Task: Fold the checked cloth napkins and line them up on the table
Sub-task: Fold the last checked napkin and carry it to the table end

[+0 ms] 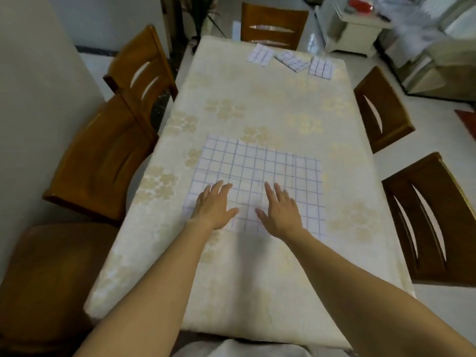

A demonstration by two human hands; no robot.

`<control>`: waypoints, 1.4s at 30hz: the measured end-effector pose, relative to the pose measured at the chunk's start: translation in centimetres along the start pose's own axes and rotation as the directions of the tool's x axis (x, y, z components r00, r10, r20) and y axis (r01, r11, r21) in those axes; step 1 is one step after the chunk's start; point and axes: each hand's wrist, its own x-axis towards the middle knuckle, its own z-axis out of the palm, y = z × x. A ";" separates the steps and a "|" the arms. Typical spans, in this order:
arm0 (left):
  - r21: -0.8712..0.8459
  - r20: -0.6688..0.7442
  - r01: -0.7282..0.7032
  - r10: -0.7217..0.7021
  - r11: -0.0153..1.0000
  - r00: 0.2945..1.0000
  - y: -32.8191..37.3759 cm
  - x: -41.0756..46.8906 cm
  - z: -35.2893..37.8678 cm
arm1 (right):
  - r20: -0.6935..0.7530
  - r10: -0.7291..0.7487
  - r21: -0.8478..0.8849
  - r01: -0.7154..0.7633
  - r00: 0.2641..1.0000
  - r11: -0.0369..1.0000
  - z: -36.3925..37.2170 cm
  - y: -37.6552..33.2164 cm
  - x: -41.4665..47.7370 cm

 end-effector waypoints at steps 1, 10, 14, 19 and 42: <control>0.017 0.046 0.038 -0.039 0.999 0.998 -0.3 1.4 1.3 | 0.042 0.034 -0.012 -0.033 0.999 0.999 1.5 1.2 0.3; 0.276 0.130 0.019 -0.057 0.961 0.990 -2.4 4.1 8.3 | 0.128 0.084 0.001 -0.085 0.988 0.996 7.6 6.2 -0.5; 0.278 0.119 0.023 -0.059 0.960 0.991 -2.5 3.2 8.7 | 0.110 0.092 -0.009 -0.092 0.990 0.996 8.1 5.7 -1.5; 0.266 0.087 0.066 -0.092 0.962 0.992 -2.1 1.1 10.4 | 0.071 0.079 -0.008 -0.079 0.994 0.997 8.6 6.2 -2.7; 0.387 -0.063 -0.101 0.136 0.916 0.989 -1.1 13.4 8.4 | -0.009 -0.086 -0.041 0.086 0.996 0.995 5.7 6.4 9.6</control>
